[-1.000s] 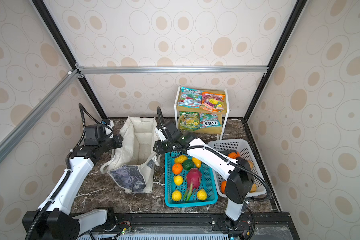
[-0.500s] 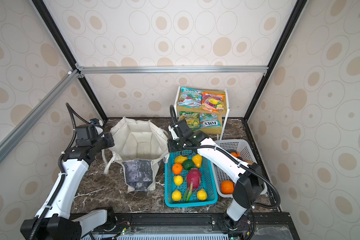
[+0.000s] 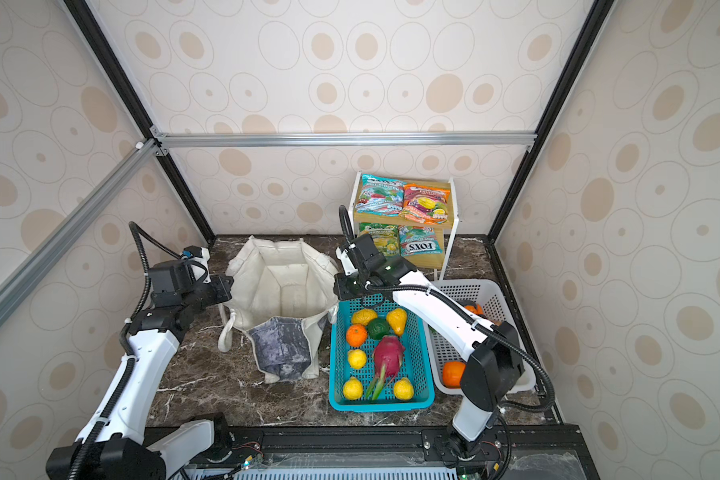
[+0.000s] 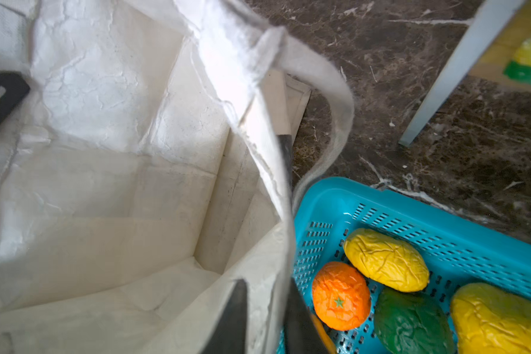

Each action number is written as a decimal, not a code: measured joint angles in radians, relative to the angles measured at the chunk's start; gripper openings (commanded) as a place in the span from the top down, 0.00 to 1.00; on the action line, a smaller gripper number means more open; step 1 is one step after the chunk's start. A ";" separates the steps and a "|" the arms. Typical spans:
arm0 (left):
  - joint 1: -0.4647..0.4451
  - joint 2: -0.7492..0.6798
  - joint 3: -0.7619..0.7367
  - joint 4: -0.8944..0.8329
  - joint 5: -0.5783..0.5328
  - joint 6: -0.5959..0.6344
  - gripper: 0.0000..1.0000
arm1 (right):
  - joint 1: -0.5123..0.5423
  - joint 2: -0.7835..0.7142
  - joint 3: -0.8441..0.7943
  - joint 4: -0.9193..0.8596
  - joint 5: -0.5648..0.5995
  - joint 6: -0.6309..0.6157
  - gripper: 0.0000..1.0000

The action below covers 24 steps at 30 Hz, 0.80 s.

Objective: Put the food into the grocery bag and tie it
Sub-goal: 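Release the bag rim with the right gripper and move it over the teal basket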

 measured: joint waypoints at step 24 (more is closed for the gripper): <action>0.001 -0.074 -0.167 0.205 0.019 0.001 1.00 | -0.034 -0.576 -0.344 -0.156 0.312 -0.013 0.00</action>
